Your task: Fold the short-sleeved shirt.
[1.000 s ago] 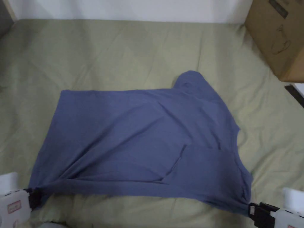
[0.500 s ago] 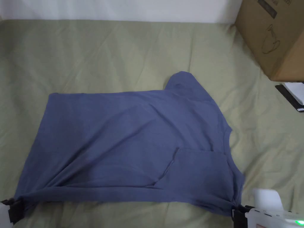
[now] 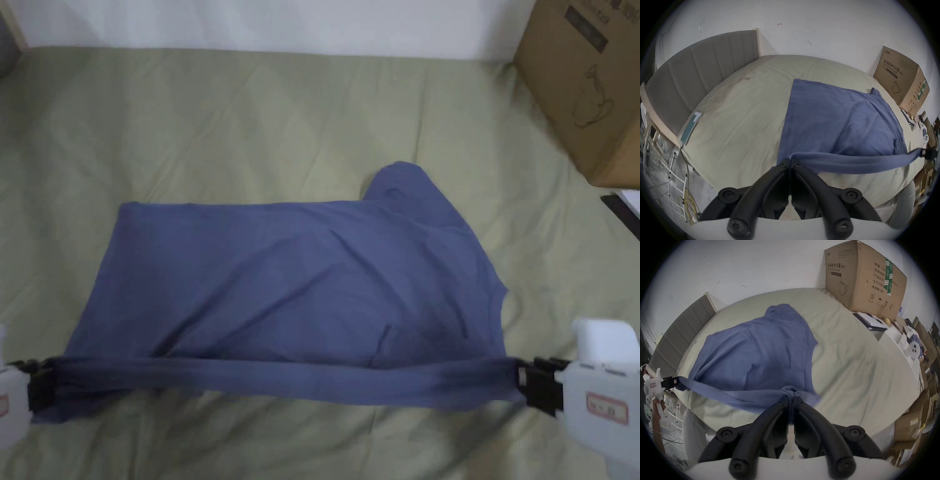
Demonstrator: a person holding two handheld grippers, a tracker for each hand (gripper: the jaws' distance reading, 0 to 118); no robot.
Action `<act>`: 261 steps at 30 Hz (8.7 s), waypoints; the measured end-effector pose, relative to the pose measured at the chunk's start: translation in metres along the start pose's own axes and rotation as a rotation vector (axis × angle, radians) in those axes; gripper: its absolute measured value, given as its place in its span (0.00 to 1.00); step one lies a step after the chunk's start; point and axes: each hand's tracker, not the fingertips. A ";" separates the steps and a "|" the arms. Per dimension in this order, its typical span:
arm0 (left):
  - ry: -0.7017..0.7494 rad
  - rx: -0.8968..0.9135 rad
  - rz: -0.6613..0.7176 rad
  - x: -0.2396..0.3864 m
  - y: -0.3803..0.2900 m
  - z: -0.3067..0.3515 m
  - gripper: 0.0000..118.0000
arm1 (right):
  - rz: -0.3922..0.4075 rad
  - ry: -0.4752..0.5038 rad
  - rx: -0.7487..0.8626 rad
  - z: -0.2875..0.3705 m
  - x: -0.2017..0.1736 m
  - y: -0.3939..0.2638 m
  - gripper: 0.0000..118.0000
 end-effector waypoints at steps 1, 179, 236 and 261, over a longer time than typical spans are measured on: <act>-0.001 0.002 -0.002 0.001 0.007 -0.007 0.00 | -0.001 -0.006 -0.001 -0.010 0.001 0.011 0.05; -0.022 -0.206 0.089 -0.061 -0.037 -0.037 0.44 | -0.002 0.025 -0.280 -0.030 0.042 -0.049 0.44; -0.772 -0.182 1.033 -0.107 -0.076 -0.102 0.08 | 0.241 0.266 -0.106 -0.047 -0.173 -0.043 0.00; -0.639 -0.255 -0.234 0.245 -0.030 -0.032 0.10 | -0.096 0.090 -0.072 0.009 -0.016 -0.094 0.00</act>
